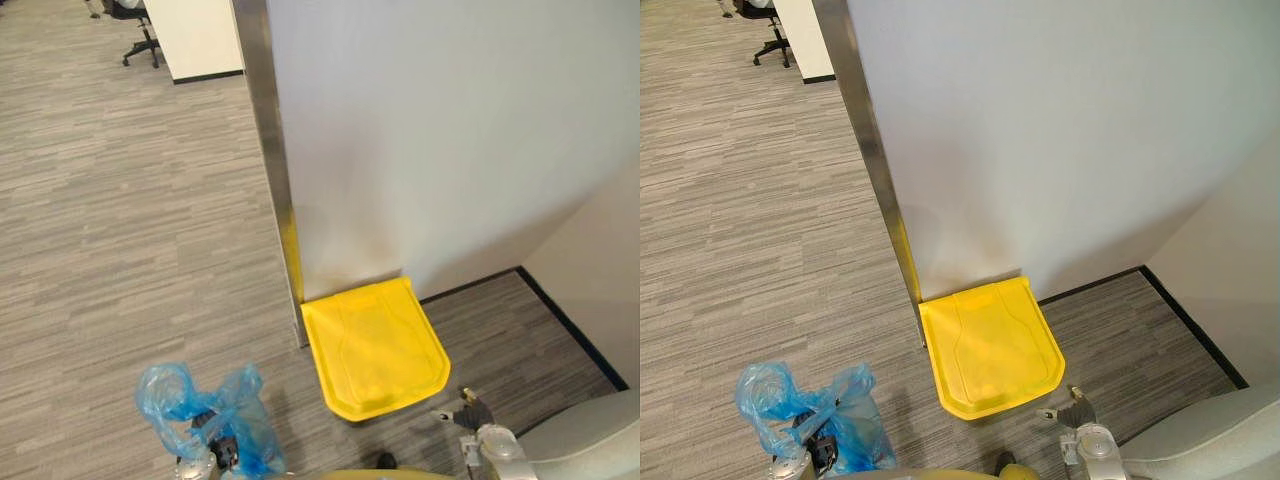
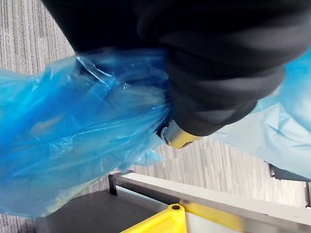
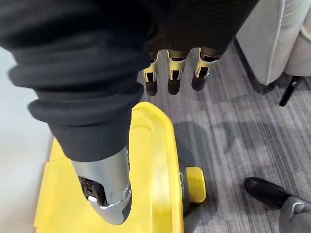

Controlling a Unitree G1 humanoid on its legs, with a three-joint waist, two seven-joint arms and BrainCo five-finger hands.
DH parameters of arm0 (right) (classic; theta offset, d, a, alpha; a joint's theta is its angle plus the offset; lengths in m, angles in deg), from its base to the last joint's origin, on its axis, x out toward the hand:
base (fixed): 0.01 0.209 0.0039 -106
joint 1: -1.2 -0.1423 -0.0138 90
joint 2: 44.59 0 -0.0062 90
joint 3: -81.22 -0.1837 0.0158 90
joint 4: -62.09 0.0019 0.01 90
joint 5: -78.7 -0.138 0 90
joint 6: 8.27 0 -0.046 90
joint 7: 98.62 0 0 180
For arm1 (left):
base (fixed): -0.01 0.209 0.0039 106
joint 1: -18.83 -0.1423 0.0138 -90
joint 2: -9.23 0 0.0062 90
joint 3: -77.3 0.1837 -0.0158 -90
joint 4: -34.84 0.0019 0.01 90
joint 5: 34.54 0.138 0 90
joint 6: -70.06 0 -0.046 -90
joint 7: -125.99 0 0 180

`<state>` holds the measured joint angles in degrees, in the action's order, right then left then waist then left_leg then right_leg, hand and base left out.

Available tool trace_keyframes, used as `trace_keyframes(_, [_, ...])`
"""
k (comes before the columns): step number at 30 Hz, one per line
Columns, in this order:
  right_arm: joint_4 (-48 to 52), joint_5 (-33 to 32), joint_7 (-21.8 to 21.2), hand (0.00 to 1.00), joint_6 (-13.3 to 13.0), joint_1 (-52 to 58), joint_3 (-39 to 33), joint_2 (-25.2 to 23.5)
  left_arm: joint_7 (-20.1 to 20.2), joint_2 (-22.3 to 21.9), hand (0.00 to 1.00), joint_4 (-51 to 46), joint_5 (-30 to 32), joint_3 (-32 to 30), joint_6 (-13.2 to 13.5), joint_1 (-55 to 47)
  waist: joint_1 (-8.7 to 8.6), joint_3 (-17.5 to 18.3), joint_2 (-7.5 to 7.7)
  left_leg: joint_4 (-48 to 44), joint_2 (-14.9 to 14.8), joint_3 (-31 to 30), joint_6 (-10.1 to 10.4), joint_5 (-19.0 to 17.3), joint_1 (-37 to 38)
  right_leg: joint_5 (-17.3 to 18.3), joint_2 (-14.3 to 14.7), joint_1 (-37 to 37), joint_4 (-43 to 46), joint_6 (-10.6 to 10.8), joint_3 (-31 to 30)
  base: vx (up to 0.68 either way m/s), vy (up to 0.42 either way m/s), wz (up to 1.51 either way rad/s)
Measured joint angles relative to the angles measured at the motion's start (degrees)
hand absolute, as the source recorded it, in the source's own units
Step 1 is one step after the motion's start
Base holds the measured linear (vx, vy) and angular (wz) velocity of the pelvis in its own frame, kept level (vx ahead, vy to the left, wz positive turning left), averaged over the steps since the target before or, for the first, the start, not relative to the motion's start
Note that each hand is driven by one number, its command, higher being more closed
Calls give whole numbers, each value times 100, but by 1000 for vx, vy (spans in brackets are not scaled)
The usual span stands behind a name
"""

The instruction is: Gather rubbish on tea table into small bin, then transfer packed bag to large trash can.

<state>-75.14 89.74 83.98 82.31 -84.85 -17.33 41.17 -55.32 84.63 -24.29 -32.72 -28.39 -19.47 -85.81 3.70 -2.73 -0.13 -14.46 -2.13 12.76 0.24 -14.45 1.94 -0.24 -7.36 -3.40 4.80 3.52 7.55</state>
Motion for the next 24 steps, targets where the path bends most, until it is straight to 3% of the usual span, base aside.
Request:
trace_keyframes(1, [-95,0,17,0,-2,-14,-21,74,-4,1,100,38,2,29,-2,-15,-9,70,-150,633,-39,-95,39,301,144,-31,93,19,-100,40,-16,70,121,-22])
trace_keyframes(2, [-125,0,10,0,6,-20,-17,18,-14,75,100,45,3,48,-1,0,27,103,-151,687,47,-96,38,301,170,-98,34,13,-181,100,-65,70,145,-20])
trace_keyframes(7, [-153,11,6,0,0,-124,-17,-166,-28,458,100,69,5,39,-1,-3,26,61,0,420,144,11,-28,261,72,-329,-46,-55,-199,-25,-228,31,155,-21])
trace_keyframes(9, [-153,12,6,0,0,-165,-10,-164,-30,449,100,76,5,42,-1,-1,24,33,-37,415,118,16,-106,209,67,-331,-3,-99,-190,-26,-302,31,5,-18])
trace_keyframes(18, [-153,6,27,0,0,-276,44,-143,-27,448,100,144,4,51,-4,40,21,-37,-43,411,37,0,-117,195,-20,-479,81,-301,-60,5,-308,5,-4,-5])
trace_keyframes(21, [-152,-3,64,0,0,-396,58,-139,-18,436,100,133,4,50,-4,47,28,-84,-90,201,-63,1,-200,-33,-64,-552,172,-338,17,-17,-313,-39,22,-16])
trace_keyframes(24, [-34,-28,99,0,-2,-592,57,-164,-8,357,100,-33,-3,40,-15,119,34,-229,-147,-168,-173,132,-273,-297,-199,-551,231,-788,716,-17,-293,-120,38,-36])
